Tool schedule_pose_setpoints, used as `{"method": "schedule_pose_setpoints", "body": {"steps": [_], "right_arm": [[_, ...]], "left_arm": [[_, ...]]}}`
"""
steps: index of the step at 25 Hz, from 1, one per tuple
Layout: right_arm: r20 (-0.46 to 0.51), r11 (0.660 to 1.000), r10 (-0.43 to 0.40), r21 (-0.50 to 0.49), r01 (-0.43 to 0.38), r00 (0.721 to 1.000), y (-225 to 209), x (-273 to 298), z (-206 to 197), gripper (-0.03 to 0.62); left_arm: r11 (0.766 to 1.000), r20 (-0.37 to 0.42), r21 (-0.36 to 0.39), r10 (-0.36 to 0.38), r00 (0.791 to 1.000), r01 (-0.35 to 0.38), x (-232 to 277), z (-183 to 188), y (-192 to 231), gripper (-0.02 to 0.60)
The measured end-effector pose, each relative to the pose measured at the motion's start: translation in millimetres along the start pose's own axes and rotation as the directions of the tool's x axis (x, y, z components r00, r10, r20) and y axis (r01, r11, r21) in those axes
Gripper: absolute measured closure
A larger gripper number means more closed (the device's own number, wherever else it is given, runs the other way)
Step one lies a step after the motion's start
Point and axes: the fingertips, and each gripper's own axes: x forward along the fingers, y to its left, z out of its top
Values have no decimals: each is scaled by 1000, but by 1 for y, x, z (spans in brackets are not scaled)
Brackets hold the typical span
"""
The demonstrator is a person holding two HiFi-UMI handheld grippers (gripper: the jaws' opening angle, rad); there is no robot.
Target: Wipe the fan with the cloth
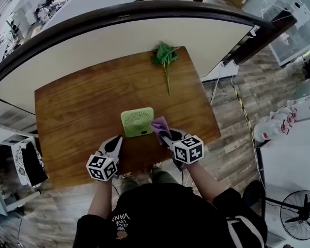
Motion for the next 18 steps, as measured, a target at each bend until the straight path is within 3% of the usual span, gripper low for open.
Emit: {"method": "schedule_pose_setpoints", "body": {"steps": [6,11,15,18], "right_arm": [[-57,988,128,-84,-132,990,55,27,-16,494],[-132,956,217,-173,-238,967,93,65,-24,494],[-192,932,228,-241,-271,954,100,89,-29,494],[-208,934,222,-237,-269,953,93,95,-32,493]], "left_arm": [[999,34,24,20,999,-21,-17,6,-7,569],[998,45,15,55,997,-56,-34,5,-6,570],[997,45,13,82,996,-82,-46,2,-5,570],[996,42,14,92,995,-93,-50,1,-2,570]]}}
